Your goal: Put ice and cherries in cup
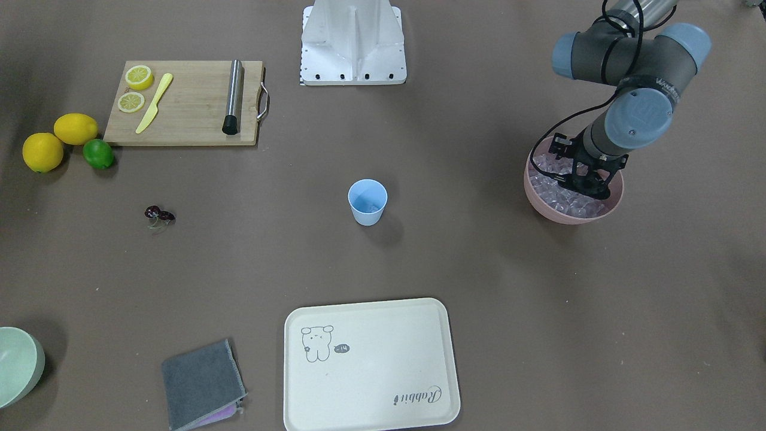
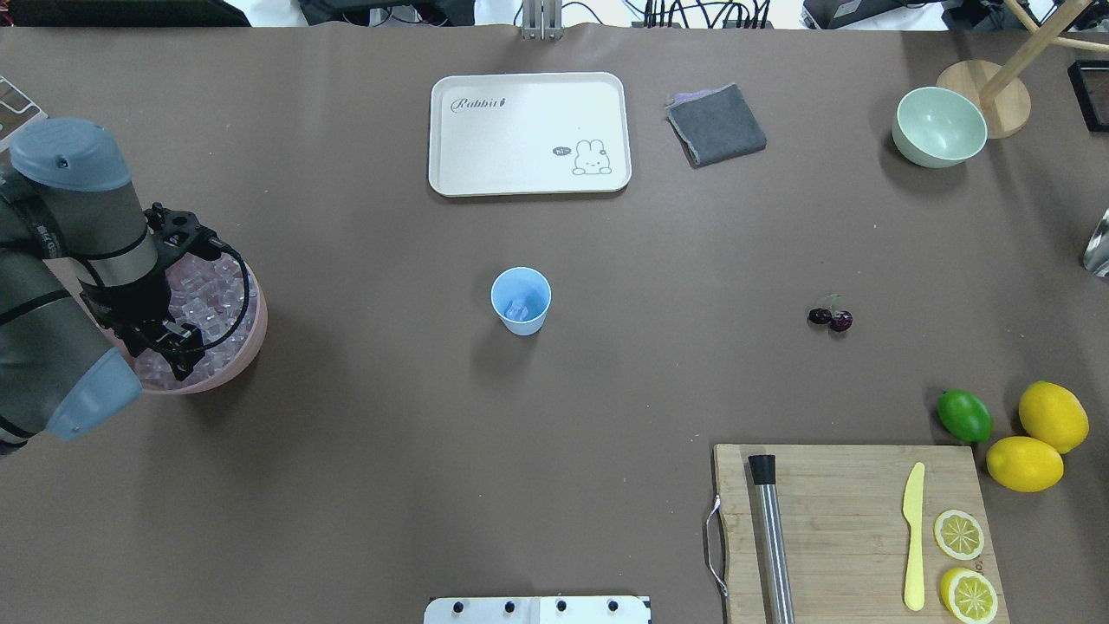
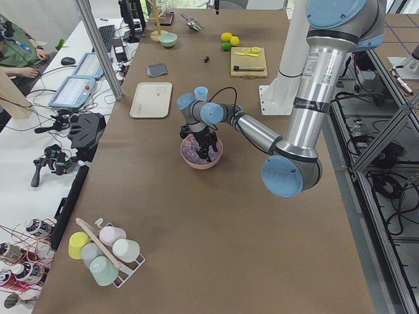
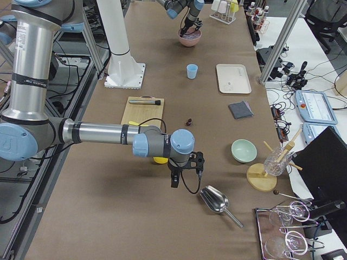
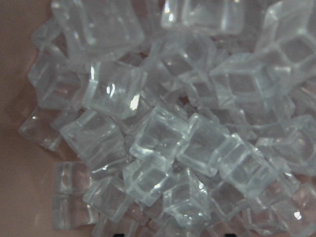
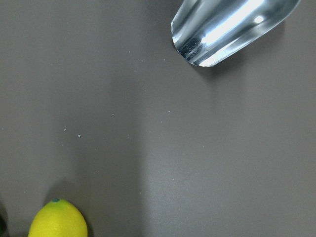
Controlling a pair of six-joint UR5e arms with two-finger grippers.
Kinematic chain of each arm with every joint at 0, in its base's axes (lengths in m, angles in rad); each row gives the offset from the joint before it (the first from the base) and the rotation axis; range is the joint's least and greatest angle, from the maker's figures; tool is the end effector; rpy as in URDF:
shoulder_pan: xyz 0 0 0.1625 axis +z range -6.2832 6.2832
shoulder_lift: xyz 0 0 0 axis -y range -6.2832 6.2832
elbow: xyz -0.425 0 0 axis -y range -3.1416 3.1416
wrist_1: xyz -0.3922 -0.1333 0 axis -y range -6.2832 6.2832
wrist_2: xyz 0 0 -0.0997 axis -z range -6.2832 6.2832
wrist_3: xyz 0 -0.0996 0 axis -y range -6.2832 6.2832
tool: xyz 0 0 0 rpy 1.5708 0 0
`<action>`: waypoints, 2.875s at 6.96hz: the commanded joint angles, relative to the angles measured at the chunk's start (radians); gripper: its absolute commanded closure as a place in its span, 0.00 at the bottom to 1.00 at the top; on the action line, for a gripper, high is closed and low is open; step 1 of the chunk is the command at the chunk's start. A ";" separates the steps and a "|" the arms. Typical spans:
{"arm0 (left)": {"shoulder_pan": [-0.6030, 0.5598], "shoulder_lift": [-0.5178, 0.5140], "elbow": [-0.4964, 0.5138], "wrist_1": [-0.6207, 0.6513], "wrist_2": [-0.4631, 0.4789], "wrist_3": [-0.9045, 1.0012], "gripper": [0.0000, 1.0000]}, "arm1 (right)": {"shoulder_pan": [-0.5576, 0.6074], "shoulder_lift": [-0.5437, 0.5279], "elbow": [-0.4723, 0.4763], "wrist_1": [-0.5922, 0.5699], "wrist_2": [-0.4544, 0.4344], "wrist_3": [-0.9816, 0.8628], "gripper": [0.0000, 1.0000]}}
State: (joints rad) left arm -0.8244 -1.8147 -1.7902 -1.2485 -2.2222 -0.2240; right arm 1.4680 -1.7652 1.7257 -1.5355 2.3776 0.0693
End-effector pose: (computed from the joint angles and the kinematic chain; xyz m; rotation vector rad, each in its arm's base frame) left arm 0.3290 -0.4631 0.4641 -0.1854 0.6471 0.5487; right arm 0.0191 -0.4133 0.6643 -0.0733 -0.8035 -0.0300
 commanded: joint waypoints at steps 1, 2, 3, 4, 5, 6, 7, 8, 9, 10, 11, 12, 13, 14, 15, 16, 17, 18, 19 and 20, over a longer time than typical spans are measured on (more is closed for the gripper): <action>0.001 -0.002 0.002 0.000 -0.001 0.000 0.47 | 0.000 0.000 0.000 0.000 0.000 0.000 0.00; 0.001 -0.002 0.003 0.000 -0.001 0.000 0.58 | 0.000 0.001 0.000 0.000 0.000 0.001 0.00; 0.001 -0.002 0.002 0.000 -0.001 0.000 0.68 | 0.000 0.000 0.000 0.000 0.000 0.000 0.00; 0.001 -0.002 0.000 0.000 -0.001 0.002 0.77 | 0.000 0.001 0.000 0.000 0.000 0.001 0.00; -0.002 -0.003 -0.001 0.001 -0.001 0.002 0.86 | 0.000 0.000 0.000 -0.002 0.000 0.000 0.00; -0.002 -0.002 -0.003 0.001 -0.001 0.002 0.92 | 0.000 0.000 0.000 -0.002 0.000 0.001 0.00; -0.004 -0.002 -0.003 0.003 -0.001 0.005 0.98 | 0.000 0.001 0.000 0.000 0.000 0.001 0.00; -0.019 -0.009 -0.006 0.023 -0.001 0.006 0.99 | 0.000 0.000 0.000 -0.002 0.000 0.001 0.00; -0.035 -0.053 -0.002 0.081 -0.001 0.012 1.00 | 0.000 0.001 -0.002 -0.002 0.000 0.001 0.00; -0.057 -0.107 0.009 0.169 -0.001 0.084 1.00 | 0.000 0.000 0.000 -0.002 0.000 0.000 0.00; -0.099 -0.176 0.034 0.235 -0.004 0.107 1.00 | 0.000 0.000 0.000 0.000 0.000 0.001 0.00; -0.126 -0.222 0.057 0.262 -0.011 0.107 1.00 | 0.000 0.000 0.000 -0.002 0.000 0.001 0.00; -0.163 -0.245 0.077 0.270 -0.069 0.106 1.00 | 0.000 0.000 0.000 0.000 0.000 0.001 0.00; -0.191 -0.247 0.078 0.271 -0.141 0.095 1.00 | 0.000 0.001 0.000 -0.002 0.000 0.000 0.00; -0.194 -0.250 0.080 0.259 -0.208 0.027 1.00 | 0.000 0.000 0.000 -0.002 0.000 0.001 0.00; -0.190 -0.280 0.095 0.206 -0.221 -0.111 1.00 | 0.000 0.000 0.000 -0.002 0.000 0.000 0.00; -0.179 -0.317 0.122 0.148 -0.238 -0.249 1.00 | 0.000 0.000 0.000 0.000 0.000 0.001 0.00; -0.156 -0.322 0.152 0.038 -0.293 -0.379 1.00 | 0.000 0.000 0.000 0.000 0.000 0.000 0.00; -0.129 -0.333 0.199 -0.109 -0.304 -0.532 1.00 | 0.000 0.000 0.000 0.000 0.000 0.001 0.00; -0.080 -0.359 0.251 -0.240 -0.304 -0.695 1.00 | 0.000 0.000 0.000 0.000 0.000 0.000 0.00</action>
State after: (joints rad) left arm -0.9528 -2.1481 -1.5981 -1.3274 -2.5154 -0.7257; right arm 1.4680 -1.7656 1.7257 -1.5356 2.3777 0.0698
